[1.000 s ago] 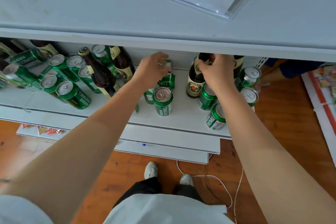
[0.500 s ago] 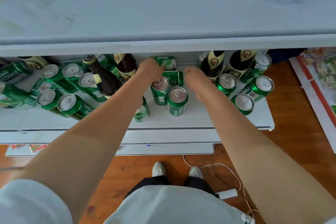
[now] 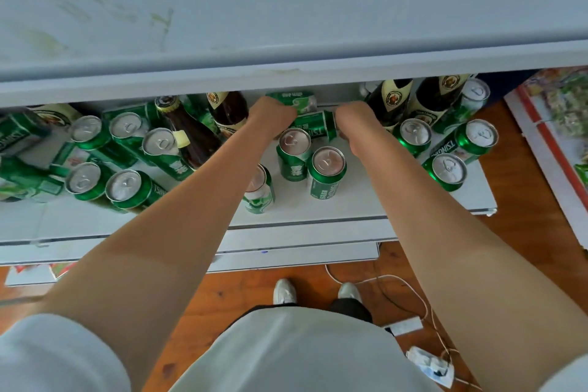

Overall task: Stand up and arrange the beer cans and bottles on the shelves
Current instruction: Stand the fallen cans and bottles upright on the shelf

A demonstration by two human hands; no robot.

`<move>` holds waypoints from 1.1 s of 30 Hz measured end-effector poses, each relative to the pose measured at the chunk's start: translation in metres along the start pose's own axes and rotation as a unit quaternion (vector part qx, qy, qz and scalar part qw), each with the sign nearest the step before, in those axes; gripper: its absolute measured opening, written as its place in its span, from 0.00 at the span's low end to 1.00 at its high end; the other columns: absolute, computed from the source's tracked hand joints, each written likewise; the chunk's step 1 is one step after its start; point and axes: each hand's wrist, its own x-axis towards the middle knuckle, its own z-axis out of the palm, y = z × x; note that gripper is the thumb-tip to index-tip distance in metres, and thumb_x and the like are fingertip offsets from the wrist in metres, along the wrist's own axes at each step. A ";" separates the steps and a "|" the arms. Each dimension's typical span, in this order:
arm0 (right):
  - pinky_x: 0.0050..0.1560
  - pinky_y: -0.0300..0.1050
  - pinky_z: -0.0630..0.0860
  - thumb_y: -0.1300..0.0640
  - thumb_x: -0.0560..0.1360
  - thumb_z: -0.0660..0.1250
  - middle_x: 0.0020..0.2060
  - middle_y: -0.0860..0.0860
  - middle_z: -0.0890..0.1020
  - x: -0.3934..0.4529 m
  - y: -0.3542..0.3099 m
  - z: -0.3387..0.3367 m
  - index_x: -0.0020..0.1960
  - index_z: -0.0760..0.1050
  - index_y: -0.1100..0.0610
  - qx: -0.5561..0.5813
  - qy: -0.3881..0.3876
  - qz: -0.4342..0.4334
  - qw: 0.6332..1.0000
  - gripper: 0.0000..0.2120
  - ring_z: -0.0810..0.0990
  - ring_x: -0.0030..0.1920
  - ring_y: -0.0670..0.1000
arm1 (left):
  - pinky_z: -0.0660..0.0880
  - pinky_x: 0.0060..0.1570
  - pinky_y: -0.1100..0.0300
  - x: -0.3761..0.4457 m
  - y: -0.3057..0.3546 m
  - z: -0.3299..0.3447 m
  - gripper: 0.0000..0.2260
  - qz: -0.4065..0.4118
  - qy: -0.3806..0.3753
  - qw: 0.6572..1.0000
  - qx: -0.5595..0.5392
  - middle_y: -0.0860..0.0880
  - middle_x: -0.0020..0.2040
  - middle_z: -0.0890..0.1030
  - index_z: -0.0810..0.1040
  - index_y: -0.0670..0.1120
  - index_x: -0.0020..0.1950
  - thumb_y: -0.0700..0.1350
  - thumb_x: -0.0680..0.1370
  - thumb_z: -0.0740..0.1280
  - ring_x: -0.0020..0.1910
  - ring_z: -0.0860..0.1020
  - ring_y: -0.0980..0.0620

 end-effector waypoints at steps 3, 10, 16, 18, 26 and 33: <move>0.52 0.47 0.73 0.67 0.78 0.58 0.50 0.59 0.79 -0.018 -0.007 -0.002 0.49 0.78 0.63 -0.015 0.030 -0.086 0.996 0.10 0.77 0.52 0.59 | 0.78 0.57 0.47 0.002 -0.003 0.004 0.16 0.006 -0.022 0.999 -0.033 0.39 0.59 0.80 0.78 0.37 0.61 0.42 0.75 0.67 0.50 0.79 0.45; 0.43 0.44 0.70 0.47 0.84 0.48 0.42 0.51 0.78 -0.027 0.002 0.025 0.56 0.77 0.57 -0.052 -0.026 -0.227 0.972 0.21 0.75 0.41 0.48 | 0.79 0.42 0.58 -0.005 0.002 0.002 0.14 0.003 -0.083 0.997 0.007 0.44 0.52 0.81 0.79 0.46 0.61 0.37 0.79 0.59 0.45 0.80 0.48; 0.52 0.50 0.77 0.50 0.83 0.53 0.48 0.54 0.84 -0.017 0.008 0.018 0.55 0.78 0.60 -0.028 0.058 -0.291 0.955 0.19 0.82 0.48 0.52 | 0.77 0.42 0.58 -0.011 -0.004 -0.001 0.18 0.025 -0.087 0.995 -0.039 0.43 0.49 0.81 0.80 0.44 0.62 0.34 0.76 0.58 0.41 0.79 0.47; 0.41 0.44 0.74 0.53 0.83 0.55 0.39 0.54 0.81 -0.008 0.001 0.013 0.47 0.76 0.61 -0.050 0.088 -0.301 0.948 0.16 0.79 0.38 0.49 | 0.79 0.52 0.52 -0.009 -0.006 0.000 0.17 0.027 -0.052 0.997 -0.040 0.41 0.53 0.82 0.80 0.44 0.61 0.36 0.76 0.59 0.50 0.81 0.42; 0.41 0.39 0.66 0.63 0.83 0.49 0.51 0.60 0.73 0.047 -0.040 0.014 0.66 0.69 0.64 -0.094 -0.055 -0.088 0.990 0.16 0.69 0.45 0.52 | 0.73 0.62 0.52 0.000 -0.004 0.004 0.17 -0.008 0.067 0.993 -0.102 0.40 0.66 0.74 0.68 0.37 0.70 0.38 0.82 0.58 0.63 0.74 0.41; 0.51 0.47 0.77 0.61 0.78 0.54 0.53 0.57 0.77 0.093 -0.027 0.038 0.46 0.72 0.59 0.057 -0.047 0.005 0.997 0.08 0.78 0.50 0.54 | 0.69 0.63 0.47 0.023 -0.015 0.012 0.15 -0.028 0.051 0.998 0.007 0.34 0.66 0.73 0.68 0.31 0.67 0.31 0.81 0.56 0.66 0.73 0.36</move>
